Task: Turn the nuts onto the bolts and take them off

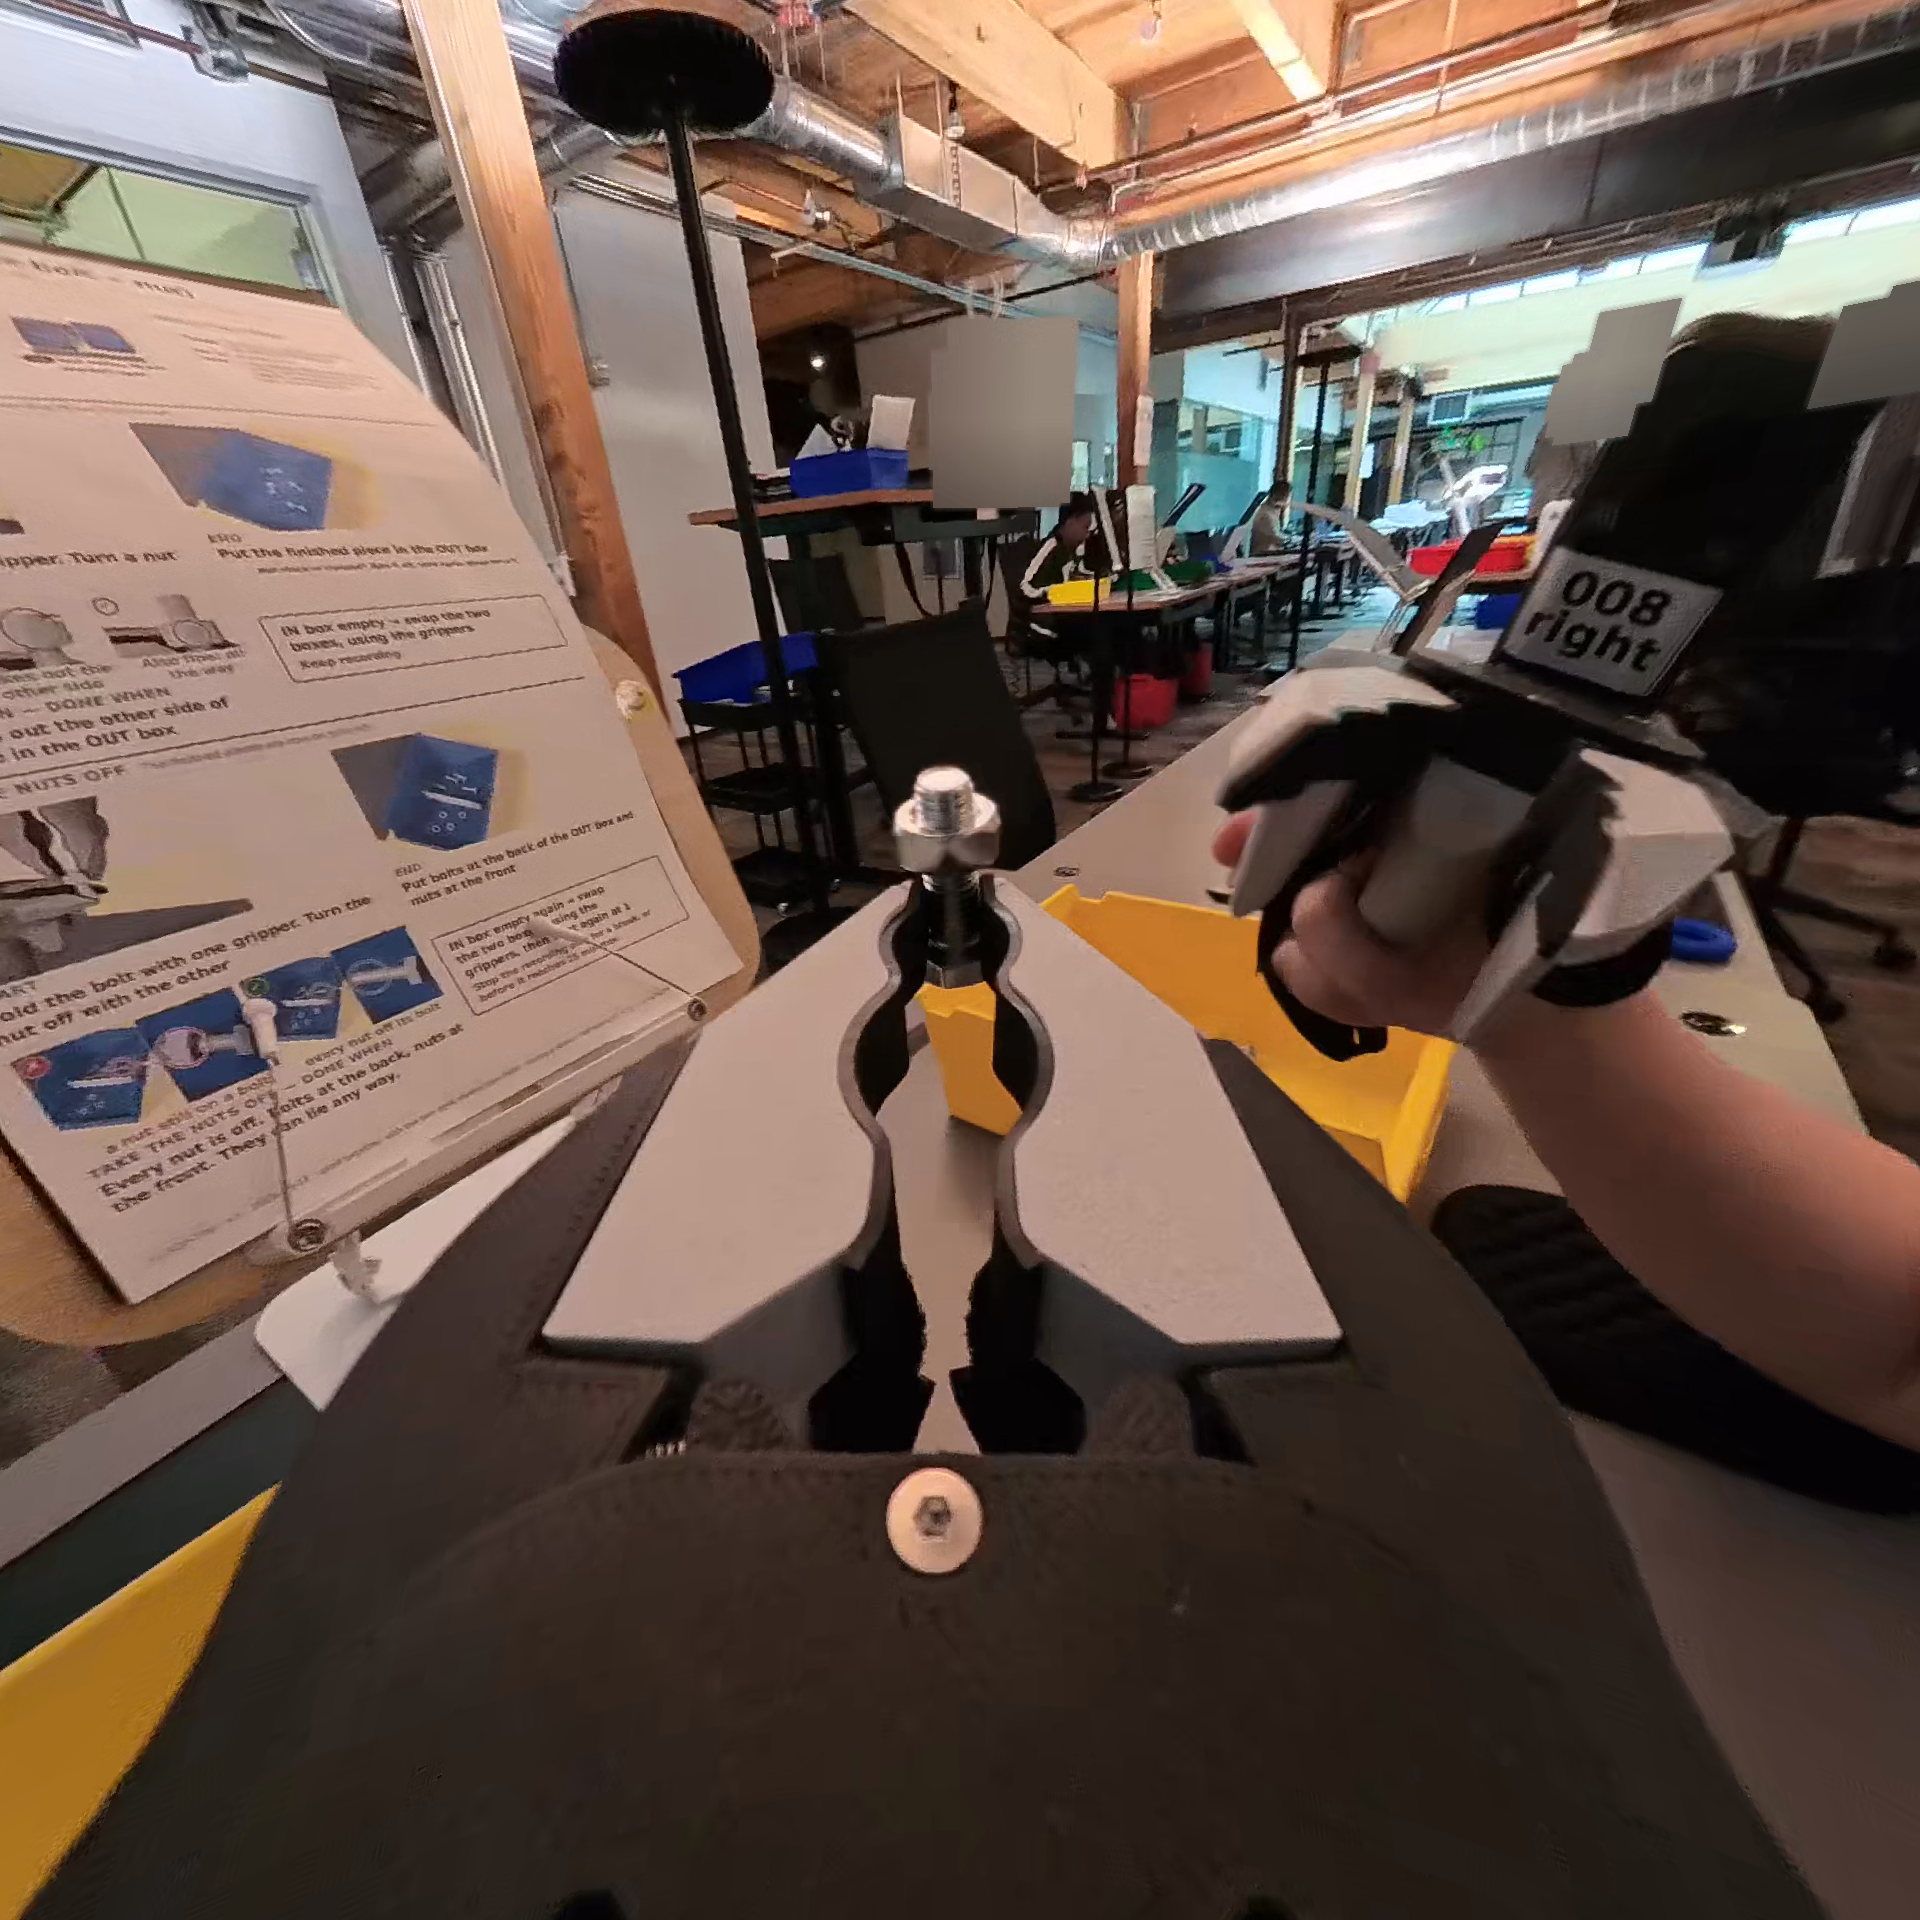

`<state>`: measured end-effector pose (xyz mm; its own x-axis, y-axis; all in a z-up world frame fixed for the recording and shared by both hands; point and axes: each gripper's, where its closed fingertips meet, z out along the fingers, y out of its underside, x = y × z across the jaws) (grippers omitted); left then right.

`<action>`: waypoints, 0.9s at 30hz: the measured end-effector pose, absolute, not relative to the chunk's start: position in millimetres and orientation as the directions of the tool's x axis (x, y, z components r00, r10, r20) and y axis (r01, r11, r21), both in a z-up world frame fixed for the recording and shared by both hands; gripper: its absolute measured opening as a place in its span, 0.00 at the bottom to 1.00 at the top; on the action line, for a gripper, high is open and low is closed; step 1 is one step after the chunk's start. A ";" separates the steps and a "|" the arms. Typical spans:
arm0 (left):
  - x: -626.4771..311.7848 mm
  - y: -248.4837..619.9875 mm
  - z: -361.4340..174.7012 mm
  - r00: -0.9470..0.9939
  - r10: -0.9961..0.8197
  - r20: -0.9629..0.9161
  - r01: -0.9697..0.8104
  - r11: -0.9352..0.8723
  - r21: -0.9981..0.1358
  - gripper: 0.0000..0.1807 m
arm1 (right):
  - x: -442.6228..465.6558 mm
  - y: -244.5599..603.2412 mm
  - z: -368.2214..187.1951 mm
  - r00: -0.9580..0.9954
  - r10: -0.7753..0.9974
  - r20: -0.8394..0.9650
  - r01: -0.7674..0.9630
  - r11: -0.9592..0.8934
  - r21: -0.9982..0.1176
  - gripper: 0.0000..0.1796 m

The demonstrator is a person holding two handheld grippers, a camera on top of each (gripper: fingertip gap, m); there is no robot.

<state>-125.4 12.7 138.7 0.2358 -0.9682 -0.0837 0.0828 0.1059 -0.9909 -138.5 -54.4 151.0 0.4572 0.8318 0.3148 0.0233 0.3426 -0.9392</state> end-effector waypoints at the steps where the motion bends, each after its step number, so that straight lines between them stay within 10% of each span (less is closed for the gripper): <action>1: -124.8 10.1 139.3 0.220 -0.972 -0.080 0.086 0.101 -0.991 0.04 | -136.7 -50.4 151.2 0.477 0.824 0.307 0.022 0.338 -0.941 0.31; 10: -101.2 -14.7 123.0 0.125 -0.981 -0.146 0.013 0.149 -0.989 0.04 | -140.9 -32.2 140.1 0.505 0.827 0.245 0.011 0.278 -0.961 0.40; 13: -107.8 -4.7 126.9 0.160 -0.980 -0.119 0.034 0.125 -0.992 0.04 | -132.5 -40.2 144.1 0.489 0.828 0.275 0.033 0.298 -0.954 0.18; 27: -98.4 -29.8 124.0 0.016 -0.992 -0.124 0.038 0.125 -0.991 0.04 | -121.8 -23.2 142.5 0.513 0.848 0.135 -0.063 0.194 -0.979 0.09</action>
<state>-98.4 -29.8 124.0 0.0162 -0.9921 -0.1240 0.0377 0.1246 -0.9915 -121.8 -23.2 142.5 0.5130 0.8477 0.1351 -0.0626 0.1939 -0.9790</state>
